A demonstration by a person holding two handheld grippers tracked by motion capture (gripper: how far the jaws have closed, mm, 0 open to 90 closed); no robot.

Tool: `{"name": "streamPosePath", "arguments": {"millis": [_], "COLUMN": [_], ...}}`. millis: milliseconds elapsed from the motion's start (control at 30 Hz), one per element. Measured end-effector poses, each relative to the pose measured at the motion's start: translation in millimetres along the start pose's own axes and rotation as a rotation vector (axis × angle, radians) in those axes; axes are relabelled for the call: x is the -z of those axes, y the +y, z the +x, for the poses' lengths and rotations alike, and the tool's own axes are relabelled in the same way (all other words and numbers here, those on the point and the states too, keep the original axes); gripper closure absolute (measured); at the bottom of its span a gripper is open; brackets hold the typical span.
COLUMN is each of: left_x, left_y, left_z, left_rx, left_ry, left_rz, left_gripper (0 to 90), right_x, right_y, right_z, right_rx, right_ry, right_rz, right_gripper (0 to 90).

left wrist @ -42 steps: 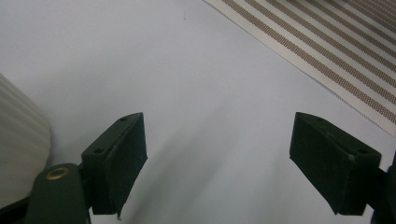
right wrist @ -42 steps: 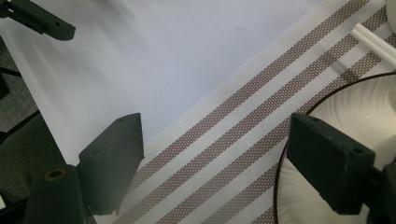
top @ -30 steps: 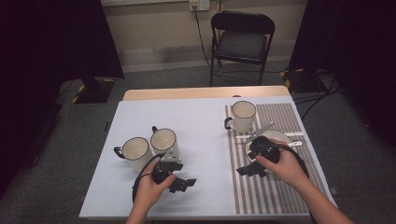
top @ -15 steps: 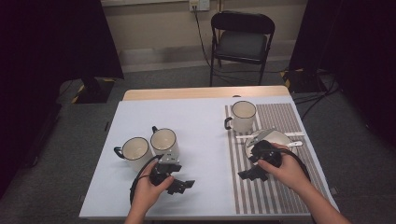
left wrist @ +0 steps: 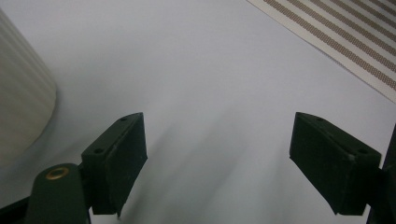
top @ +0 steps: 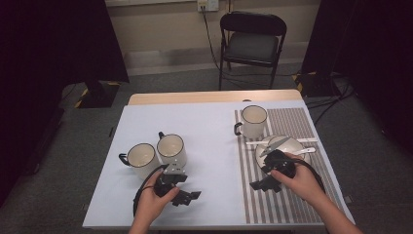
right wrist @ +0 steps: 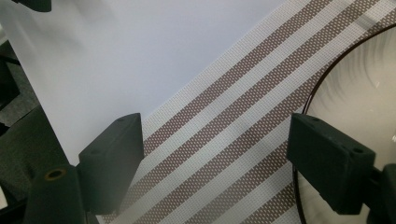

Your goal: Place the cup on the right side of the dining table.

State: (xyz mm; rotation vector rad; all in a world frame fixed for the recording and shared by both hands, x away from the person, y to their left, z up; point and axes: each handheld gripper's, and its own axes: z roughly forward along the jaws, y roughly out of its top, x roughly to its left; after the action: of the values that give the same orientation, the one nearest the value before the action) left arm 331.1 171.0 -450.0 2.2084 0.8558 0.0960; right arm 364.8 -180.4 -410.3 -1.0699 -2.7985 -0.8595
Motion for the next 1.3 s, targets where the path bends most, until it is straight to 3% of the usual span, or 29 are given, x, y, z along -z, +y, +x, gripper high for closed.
{"name": "streamPosePath", "arguments": {"millis": [633,1300], "left_x": [12.0,16.7], "left_y": [-11.6,-23.6], "left_z": [5.6,7.8], "left_rx": [0.003,0.018], "left_ry": [0.019,0.026], "left_rz": [0.01,0.016], "left_gripper": [18.6,18.6], "right_x": [-5.2,-14.8], "right_y": [-12.9,-22.9], "right_z": [-0.4,5.8], "right_rx": [-0.004,0.028], "right_ry": [0.005,0.029], "right_rz": [-0.012,0.001], "right_gripper": [18.9,18.0]}}
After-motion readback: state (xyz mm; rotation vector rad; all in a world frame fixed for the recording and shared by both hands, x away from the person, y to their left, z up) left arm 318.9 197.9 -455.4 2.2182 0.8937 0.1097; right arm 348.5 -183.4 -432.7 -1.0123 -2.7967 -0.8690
